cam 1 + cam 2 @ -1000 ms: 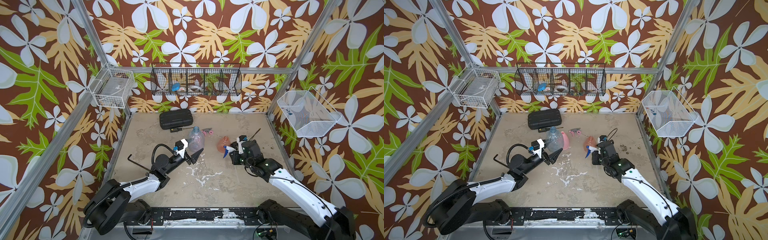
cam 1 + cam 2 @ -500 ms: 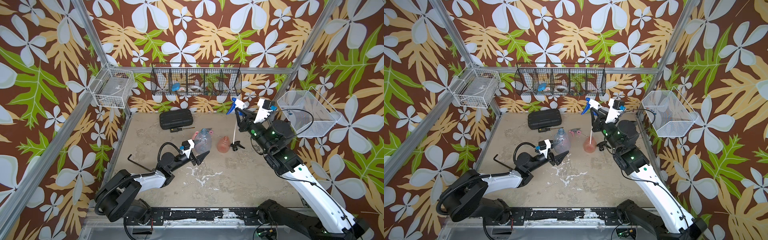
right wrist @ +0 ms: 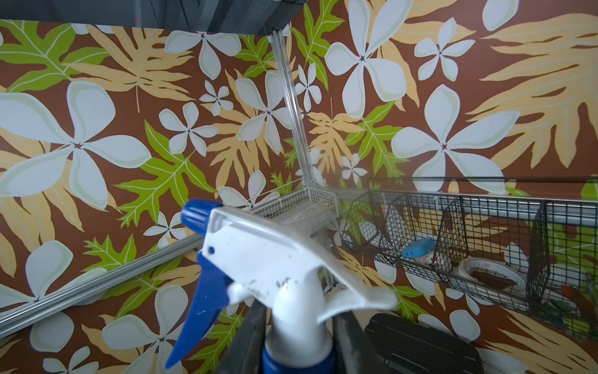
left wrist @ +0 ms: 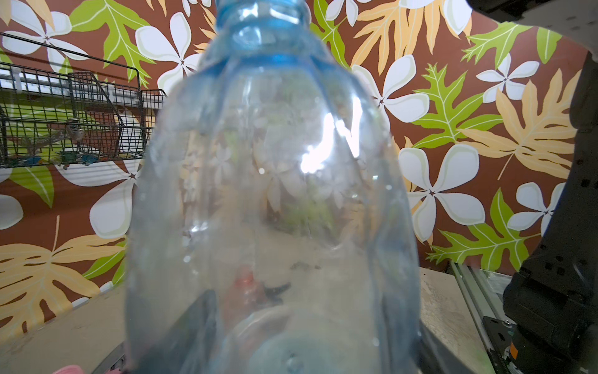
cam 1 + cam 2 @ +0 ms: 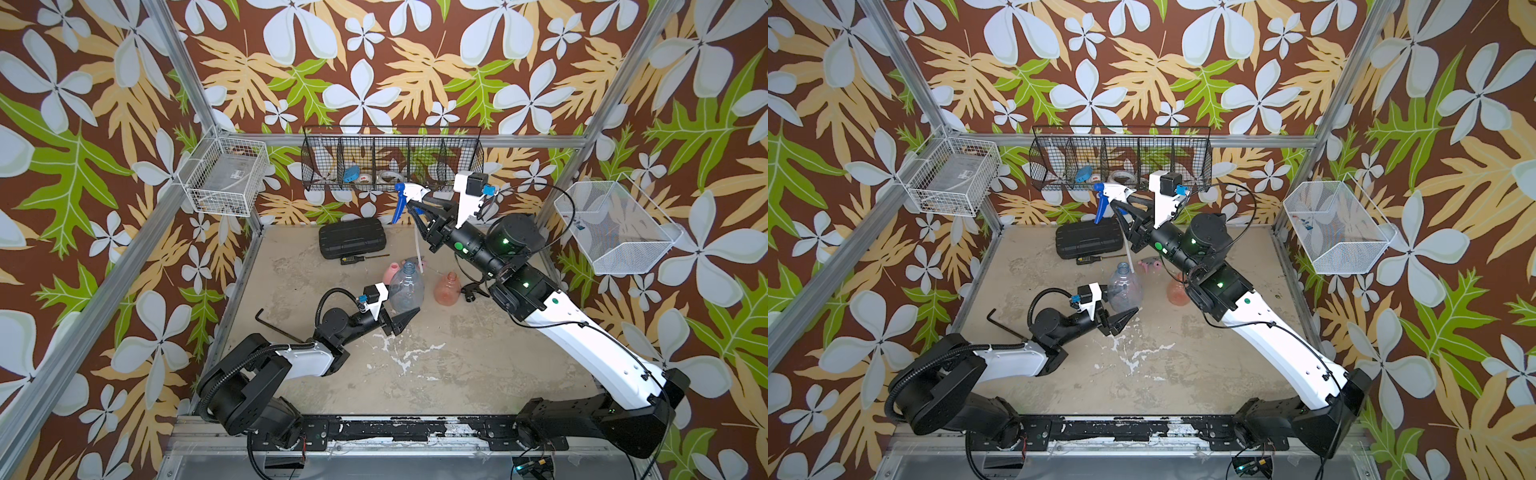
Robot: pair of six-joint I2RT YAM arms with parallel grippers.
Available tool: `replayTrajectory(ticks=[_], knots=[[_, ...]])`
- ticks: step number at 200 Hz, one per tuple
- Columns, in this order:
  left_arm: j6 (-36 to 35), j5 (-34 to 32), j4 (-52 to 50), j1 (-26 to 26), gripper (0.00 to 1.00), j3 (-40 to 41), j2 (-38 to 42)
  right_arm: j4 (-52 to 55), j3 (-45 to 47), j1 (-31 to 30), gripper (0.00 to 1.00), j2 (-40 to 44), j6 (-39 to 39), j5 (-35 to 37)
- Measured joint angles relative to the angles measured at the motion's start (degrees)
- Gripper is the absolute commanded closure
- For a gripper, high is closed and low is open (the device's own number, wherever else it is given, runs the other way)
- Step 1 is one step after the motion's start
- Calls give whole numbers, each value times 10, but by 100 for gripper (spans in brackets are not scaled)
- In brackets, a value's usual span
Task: Attach spray nozzles to spray bottles
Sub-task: Pick up the spray nozzle from the center of the board, then insert the spray nozzle into the spray bottle.
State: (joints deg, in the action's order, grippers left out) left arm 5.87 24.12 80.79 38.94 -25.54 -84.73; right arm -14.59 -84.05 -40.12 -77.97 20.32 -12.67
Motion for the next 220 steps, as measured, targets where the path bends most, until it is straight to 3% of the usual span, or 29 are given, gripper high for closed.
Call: replayTrajectory(ticks=[142, 220], knots=[[0, 3, 0, 0, 35, 6, 15, -51, -23, 0, 100, -63, 7, -23], [30, 15, -28, 0, 36, -23, 22, -51, 22, 0, 100, -34, 4, -23]])
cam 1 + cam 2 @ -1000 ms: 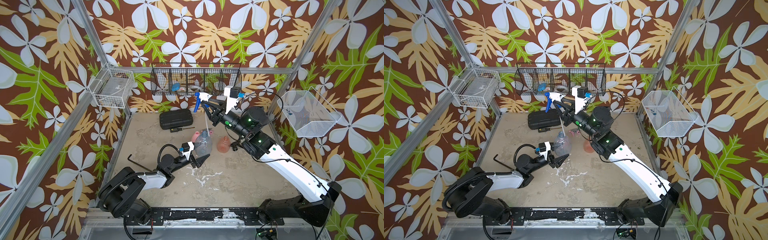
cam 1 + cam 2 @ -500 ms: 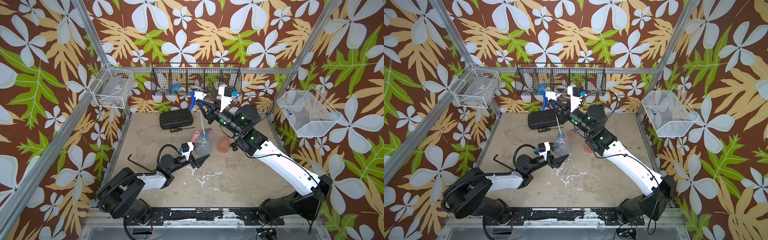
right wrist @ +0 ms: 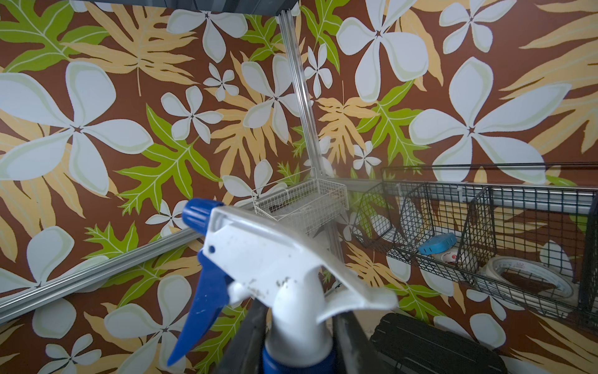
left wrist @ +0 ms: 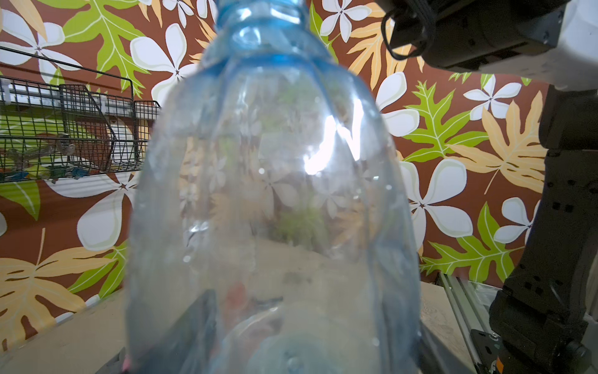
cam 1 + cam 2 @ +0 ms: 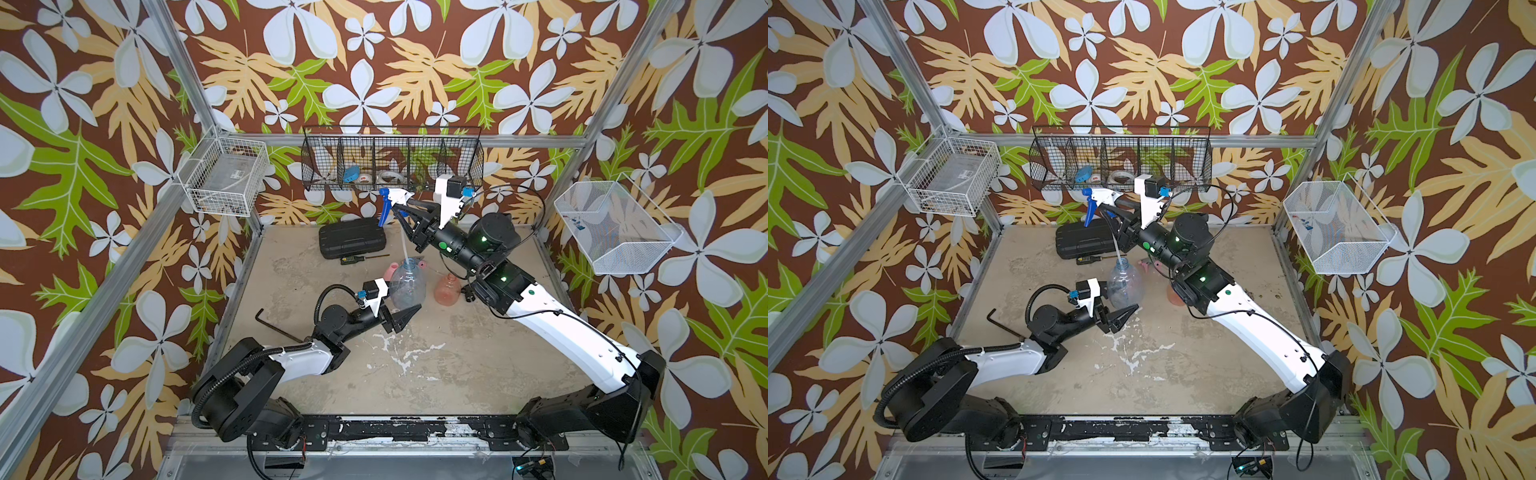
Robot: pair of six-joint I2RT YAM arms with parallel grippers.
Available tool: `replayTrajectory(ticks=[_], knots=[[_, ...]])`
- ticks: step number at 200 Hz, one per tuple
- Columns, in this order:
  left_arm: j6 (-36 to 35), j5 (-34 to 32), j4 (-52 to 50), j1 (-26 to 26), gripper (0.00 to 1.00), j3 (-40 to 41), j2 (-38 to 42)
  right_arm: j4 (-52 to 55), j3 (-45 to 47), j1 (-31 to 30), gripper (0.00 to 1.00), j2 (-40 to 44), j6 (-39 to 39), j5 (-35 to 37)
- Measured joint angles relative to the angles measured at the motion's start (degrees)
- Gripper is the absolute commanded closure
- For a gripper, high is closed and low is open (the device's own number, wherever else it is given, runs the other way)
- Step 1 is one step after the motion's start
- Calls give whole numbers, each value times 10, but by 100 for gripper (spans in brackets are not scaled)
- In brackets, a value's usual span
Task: Attach spray nozzles to spray bottles
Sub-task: Insert the spray nozzle into the spray bottle.
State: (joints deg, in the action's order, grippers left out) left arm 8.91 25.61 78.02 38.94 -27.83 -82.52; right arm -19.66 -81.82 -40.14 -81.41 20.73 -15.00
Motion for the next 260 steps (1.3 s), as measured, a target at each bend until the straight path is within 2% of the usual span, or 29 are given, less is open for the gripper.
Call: replayTrajectory(ticks=[79, 146, 169, 189, 230, 260], knots=[[73, 17, 7, -28, 38, -42, -8, 0, 83, 0, 100, 49, -26, 7], [54, 23, -50, -31, 37, -76, 4, -3, 114, -1, 99, 62, -32, 15], [44, 26, -64, -32, 37, -76, 8, -4, 125, -1, 96, 71, -33, 17], [33, 25, -69, -32, 38, -74, 14, -5, 134, -3, 87, 80, -34, 17], [-9, 16, -92, -32, 37, -65, 36, 3, 150, -4, 55, 106, -45, 10], [-34, 2, -101, -33, 36, -65, 45, 33, 160, -4, 49, 123, -58, 1]])
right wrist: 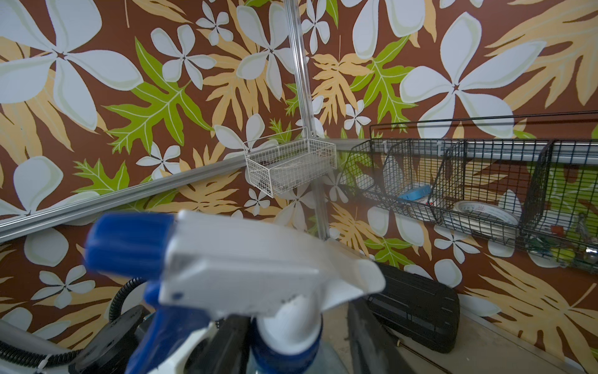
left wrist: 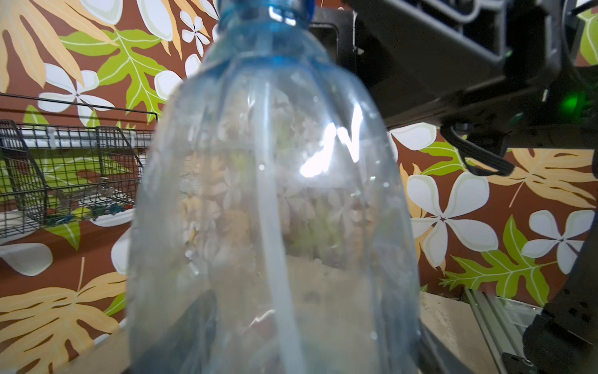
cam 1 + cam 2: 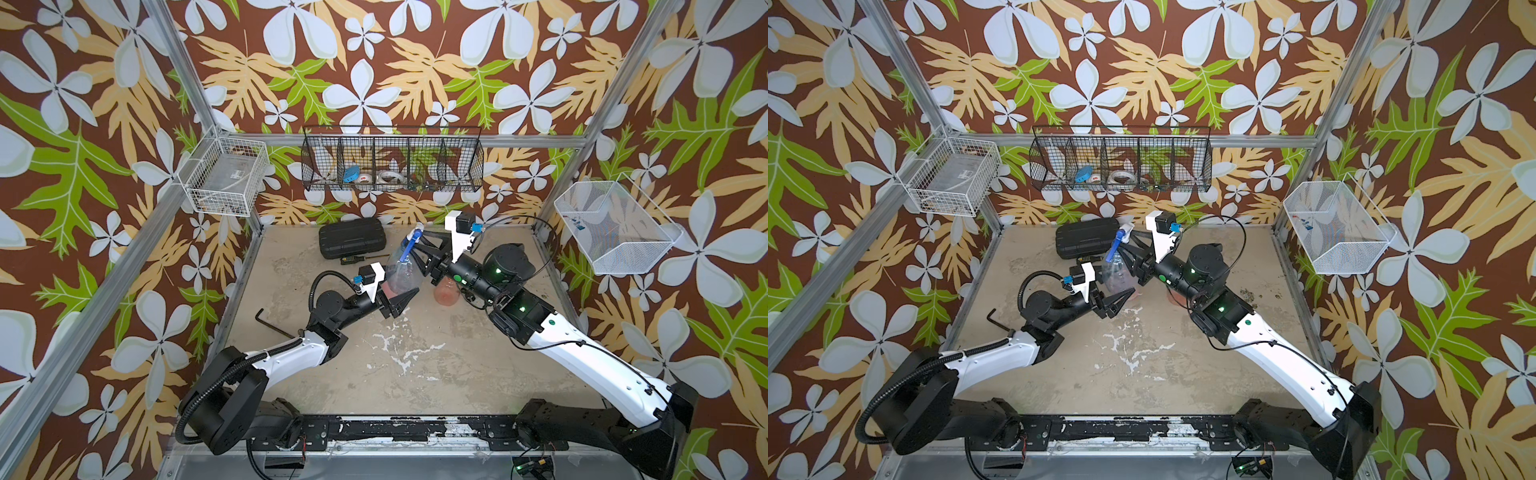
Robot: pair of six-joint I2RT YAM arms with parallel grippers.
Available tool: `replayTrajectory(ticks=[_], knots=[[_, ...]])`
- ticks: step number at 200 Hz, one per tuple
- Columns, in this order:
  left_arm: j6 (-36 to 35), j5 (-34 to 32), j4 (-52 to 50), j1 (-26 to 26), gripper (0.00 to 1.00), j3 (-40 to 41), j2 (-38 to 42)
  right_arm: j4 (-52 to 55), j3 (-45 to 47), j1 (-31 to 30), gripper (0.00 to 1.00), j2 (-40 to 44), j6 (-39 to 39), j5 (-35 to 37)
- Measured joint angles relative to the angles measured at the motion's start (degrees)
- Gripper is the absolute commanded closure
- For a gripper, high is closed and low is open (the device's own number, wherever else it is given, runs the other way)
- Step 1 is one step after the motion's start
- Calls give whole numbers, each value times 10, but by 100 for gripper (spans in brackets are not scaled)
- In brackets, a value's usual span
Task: Attach spray nozzles to spray bottles
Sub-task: Insert the spray nozzle into the spray bottle.
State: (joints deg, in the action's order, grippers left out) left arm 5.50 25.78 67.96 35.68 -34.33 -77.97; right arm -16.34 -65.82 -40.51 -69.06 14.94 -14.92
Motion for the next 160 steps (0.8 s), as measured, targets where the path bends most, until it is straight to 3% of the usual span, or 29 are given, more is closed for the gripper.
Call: replayTrajectory(ticks=[51, 103, 160], knots=[[-3, 2, 13, 0, 36, 12, -9, 68, -16, 0, 45, 11, -23, -16], [11, 13, 27, 0, 36, 19, -25, 174, -115, 0, 44, -19, -46, -4], [-9, 15, 17, 0, 36, 21, -4, 229, -101, 0, 39, 12, -52, 18]])
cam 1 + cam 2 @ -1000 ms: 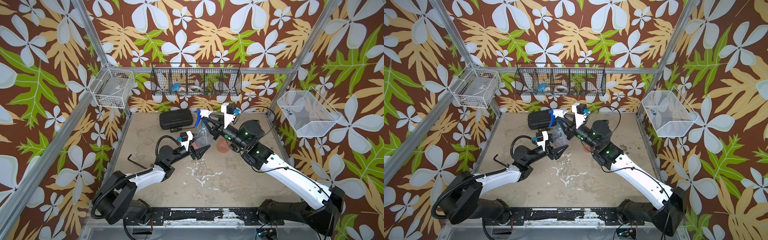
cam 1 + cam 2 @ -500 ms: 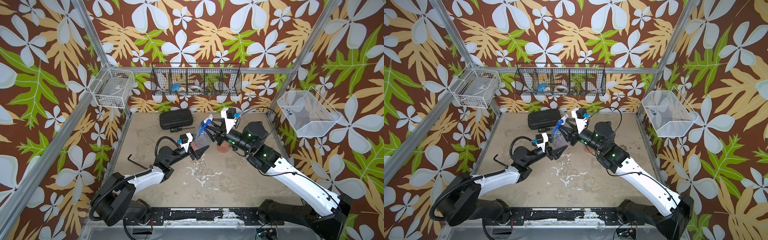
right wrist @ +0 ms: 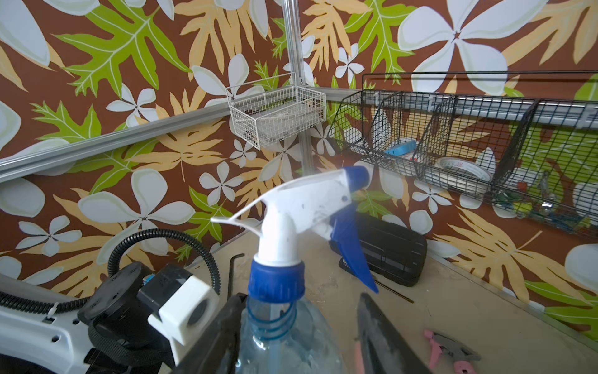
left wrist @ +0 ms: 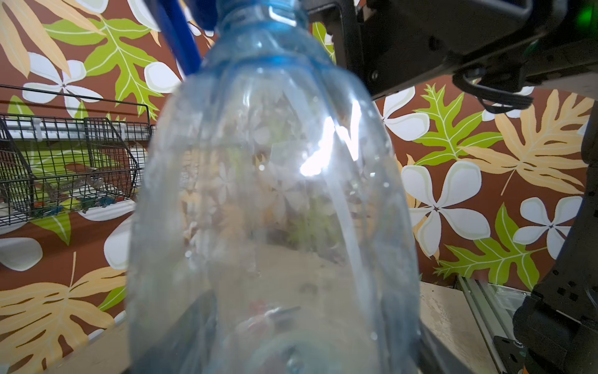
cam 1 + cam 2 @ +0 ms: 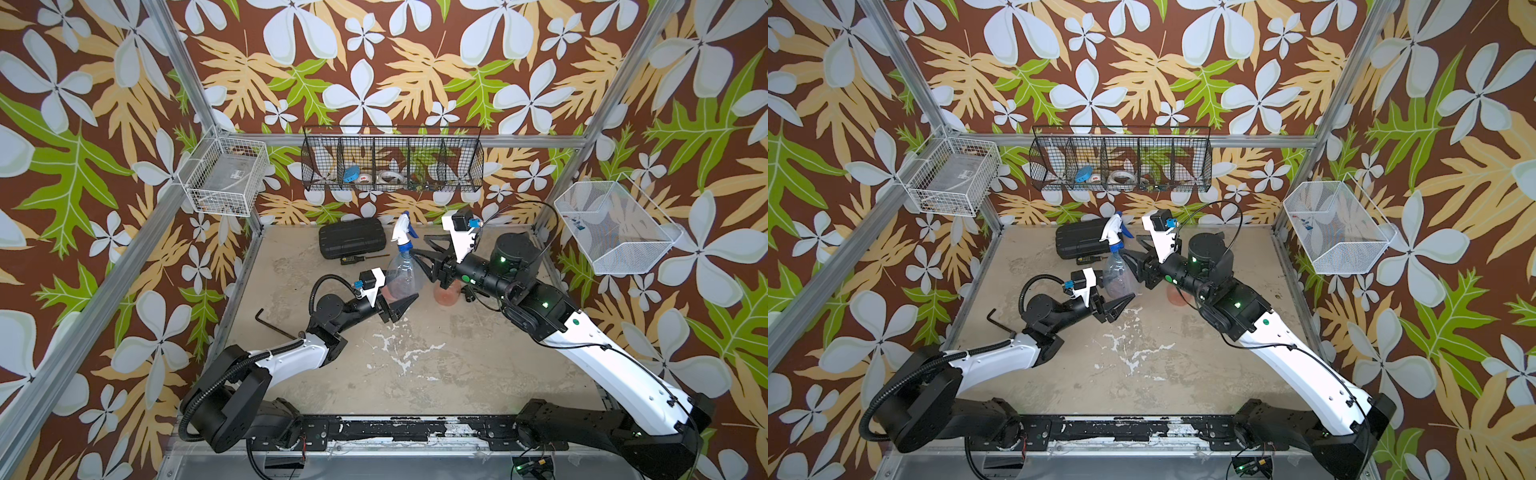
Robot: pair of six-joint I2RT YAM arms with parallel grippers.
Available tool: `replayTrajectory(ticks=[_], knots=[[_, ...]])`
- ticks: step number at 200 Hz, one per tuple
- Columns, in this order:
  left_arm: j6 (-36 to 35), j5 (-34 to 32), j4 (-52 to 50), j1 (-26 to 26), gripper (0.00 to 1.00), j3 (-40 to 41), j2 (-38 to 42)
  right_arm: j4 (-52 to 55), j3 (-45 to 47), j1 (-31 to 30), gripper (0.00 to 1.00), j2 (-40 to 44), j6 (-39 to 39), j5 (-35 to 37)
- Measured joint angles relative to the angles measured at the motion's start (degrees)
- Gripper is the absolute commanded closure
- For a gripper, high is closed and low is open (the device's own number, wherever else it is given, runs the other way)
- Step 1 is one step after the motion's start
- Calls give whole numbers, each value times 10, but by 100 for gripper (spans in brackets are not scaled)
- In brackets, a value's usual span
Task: Attach spray nozzles to spray bottles
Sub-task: Insert the spray nozzle into the spray bottle, then screw the spray nozzle on the spray bottle.
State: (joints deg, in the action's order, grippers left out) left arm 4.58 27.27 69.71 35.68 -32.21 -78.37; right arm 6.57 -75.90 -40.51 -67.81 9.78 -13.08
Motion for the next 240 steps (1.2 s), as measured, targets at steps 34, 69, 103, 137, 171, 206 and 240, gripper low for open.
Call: replayTrajectory(ticks=[34, 69, 103, 137, 171, 206, 240], knots=[[-21, -7, -26, 0, 37, 9, 5, 43, -63, 1, 32, -17, -12, 15], [-42, -60, -47, 5, 38, 15, -3, 116, -175, 0, 33, -75, 22, 59], [-65, -143, -48, 26, 38, 10, -22, 185, -257, -14, 34, -134, 83, 125], [-76, -221, -34, 34, 38, 9, -40, 247, -330, -30, 33, -211, 127, 187], [-81, -271, -16, 40, 38, 11, -49, 288, -390, -50, 32, -273, 142, 238], [-92, -297, -14, 45, 38, 13, -53, 308, -452, -57, 32, -328, 151, 260], [-105, -305, -14, 46, 38, 15, -53, 322, -493, -75, 32, -366, 150, 267]])
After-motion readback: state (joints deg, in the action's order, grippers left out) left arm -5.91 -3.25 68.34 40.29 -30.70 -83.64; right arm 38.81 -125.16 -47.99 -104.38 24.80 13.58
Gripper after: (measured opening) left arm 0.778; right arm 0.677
